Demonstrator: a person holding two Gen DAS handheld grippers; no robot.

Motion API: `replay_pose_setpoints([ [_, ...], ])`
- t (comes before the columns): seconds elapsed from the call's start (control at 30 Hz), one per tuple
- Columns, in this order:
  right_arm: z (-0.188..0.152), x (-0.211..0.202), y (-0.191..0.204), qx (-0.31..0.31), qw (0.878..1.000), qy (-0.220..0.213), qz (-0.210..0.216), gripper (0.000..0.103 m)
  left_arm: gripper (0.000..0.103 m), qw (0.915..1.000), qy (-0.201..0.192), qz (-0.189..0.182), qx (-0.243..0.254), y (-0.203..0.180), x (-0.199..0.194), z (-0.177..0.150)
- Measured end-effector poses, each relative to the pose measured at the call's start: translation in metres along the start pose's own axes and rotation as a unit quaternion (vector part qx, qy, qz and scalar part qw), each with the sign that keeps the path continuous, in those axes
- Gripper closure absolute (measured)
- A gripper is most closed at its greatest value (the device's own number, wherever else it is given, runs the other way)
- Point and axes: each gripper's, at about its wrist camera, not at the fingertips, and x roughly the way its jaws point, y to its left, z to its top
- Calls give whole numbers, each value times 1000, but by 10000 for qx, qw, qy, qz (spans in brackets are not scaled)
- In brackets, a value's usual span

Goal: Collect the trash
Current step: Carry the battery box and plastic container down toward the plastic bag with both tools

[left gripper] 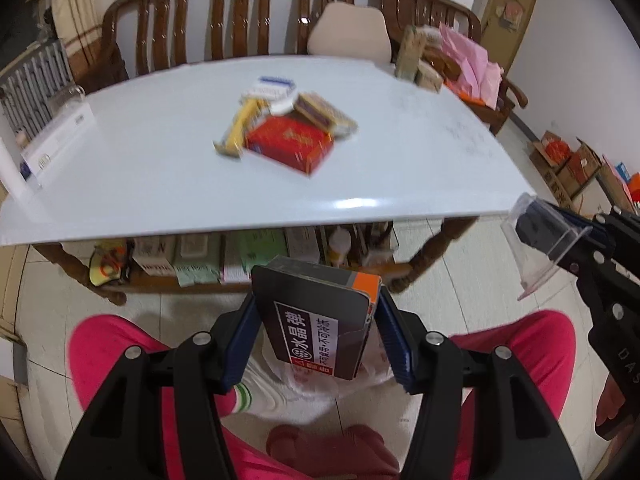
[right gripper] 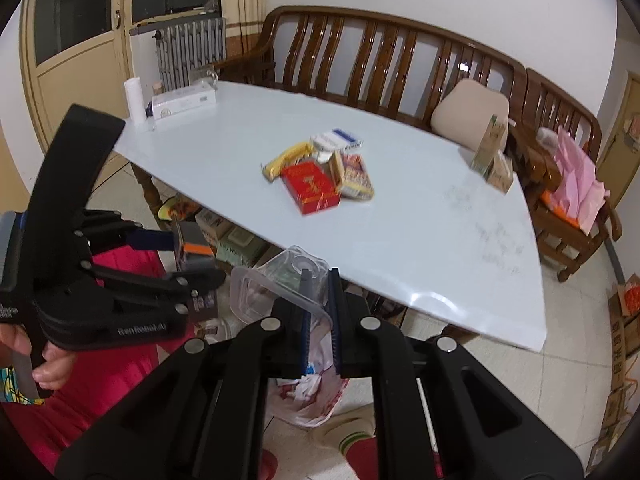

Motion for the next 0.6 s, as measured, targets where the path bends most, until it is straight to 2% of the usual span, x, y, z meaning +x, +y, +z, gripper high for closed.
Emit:
replay_pose_setpoints([
  [0.23,-22,18,4,117,9997,227,-20,94,48,9991,398,-126,12,-3,32,-19],
  [0.6,-50,52,5,337,9978,564,-87,94,48,9960,854,-256,-115,2,75,-29],
])
